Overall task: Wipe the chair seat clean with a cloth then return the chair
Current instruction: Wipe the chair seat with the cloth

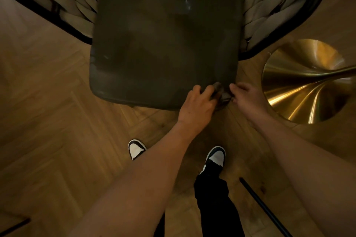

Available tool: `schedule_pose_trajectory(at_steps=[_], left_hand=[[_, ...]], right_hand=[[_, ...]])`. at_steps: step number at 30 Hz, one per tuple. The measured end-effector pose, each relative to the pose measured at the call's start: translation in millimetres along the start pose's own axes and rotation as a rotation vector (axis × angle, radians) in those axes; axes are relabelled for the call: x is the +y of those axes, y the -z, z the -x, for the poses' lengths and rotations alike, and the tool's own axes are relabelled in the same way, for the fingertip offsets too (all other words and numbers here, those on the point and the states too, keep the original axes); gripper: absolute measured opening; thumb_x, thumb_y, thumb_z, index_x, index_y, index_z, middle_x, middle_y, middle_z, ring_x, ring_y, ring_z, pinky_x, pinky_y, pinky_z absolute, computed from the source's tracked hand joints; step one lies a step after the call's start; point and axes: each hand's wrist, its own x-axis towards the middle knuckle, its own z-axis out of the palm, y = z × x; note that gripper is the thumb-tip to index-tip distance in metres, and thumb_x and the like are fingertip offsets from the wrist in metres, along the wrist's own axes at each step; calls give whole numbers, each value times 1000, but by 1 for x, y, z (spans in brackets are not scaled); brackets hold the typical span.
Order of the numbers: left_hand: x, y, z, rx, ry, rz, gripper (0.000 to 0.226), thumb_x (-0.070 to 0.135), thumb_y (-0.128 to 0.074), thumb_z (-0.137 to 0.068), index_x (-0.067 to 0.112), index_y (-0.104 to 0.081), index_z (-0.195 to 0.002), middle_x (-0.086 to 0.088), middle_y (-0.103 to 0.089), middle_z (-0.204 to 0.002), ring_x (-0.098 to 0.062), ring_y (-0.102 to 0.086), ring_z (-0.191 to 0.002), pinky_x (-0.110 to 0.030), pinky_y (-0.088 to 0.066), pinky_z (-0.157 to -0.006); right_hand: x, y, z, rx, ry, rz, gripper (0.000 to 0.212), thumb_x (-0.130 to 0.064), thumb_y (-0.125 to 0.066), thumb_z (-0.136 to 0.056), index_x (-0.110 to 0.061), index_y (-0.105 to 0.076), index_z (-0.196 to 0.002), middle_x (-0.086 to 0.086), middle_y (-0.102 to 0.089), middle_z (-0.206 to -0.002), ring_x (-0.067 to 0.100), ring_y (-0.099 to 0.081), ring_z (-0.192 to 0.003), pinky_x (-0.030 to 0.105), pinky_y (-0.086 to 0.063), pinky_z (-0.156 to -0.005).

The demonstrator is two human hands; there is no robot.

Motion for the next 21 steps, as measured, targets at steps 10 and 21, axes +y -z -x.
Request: schedule_pose_trajectory(at_steps=[10, 21], left_hand=[[-133, 14, 49, 170, 447, -40, 42, 4, -52, -89, 10, -61, -130, -18, -55, -121, -37, -48, -94, -42, -41, -84], [-224, 21, 94, 241, 715, -47, 40, 8, -53, -88, 13, -65, -125, -18, -56, -113, -38, -52, -91, -31, -29, -75]], right_hand=[[-21, -13, -7, 10, 49, 210, 70, -43, -76, -89, -20, -48, -149, 4, -57, -146, 25, -58, -127, 43, -49, -106], [-30, -17, 3, 26, 53, 207, 65, -32, -71, -95, -11, -44, -151, 9, -53, -150, 28, -55, -132, 27, -38, -92]])
